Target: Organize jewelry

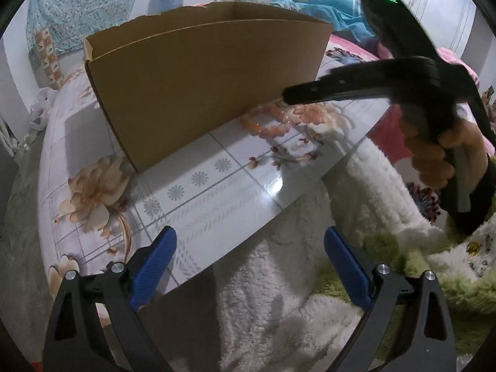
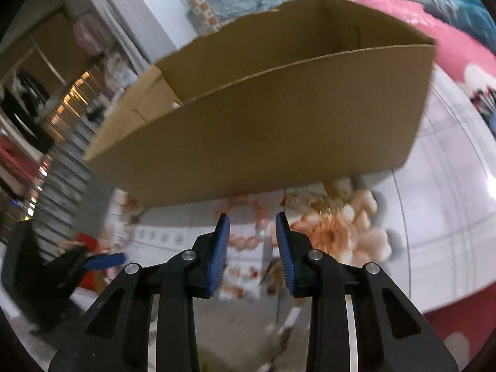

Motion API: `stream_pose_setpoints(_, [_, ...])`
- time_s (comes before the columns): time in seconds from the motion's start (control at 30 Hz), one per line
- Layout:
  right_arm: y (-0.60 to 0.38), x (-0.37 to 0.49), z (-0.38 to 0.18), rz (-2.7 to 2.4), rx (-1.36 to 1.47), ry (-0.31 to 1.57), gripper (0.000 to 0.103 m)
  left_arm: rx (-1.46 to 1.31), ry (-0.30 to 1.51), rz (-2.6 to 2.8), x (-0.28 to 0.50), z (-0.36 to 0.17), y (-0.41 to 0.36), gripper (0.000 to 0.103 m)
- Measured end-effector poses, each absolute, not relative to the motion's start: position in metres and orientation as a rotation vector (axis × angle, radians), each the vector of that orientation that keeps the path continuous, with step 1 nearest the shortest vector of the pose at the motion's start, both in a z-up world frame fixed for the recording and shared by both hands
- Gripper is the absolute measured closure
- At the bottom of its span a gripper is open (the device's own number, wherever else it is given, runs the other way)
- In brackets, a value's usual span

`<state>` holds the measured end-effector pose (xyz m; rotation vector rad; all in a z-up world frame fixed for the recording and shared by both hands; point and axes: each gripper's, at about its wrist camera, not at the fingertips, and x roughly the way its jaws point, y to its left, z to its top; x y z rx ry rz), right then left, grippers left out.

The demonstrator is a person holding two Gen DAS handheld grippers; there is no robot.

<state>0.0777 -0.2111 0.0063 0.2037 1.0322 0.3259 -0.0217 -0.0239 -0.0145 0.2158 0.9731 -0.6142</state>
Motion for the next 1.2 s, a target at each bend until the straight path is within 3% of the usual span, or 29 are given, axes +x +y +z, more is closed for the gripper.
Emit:
stream_pose_setpoints(0.13, [-0.202,0.082,-0.008,0.300,0.143,1.048,0.075,0.204,0.962,-0.622,-0.024,-0.018,-0.024,0.009])
stream_pose_setpoints(0.33, [-0.191,0.081,-0.017,0.295,0.094,1.068,0.096,0.227,0.957,-0.643,-0.025,-0.024,-0.023,0.009])
stream_pose_setpoints(0.93, [-0.103,0.074,-0.026,0.548,0.132,1.081,0.095,0.214,0.946,-0.644,-0.032,-0.018,-0.011,0.009])
stream_pose_setpoints(1.2, [-0.203,0.059,0.009,0.366,0.363,0.931,0.085,0.237,0.899,-0.668,-0.033,-0.009,-0.022,0.009])
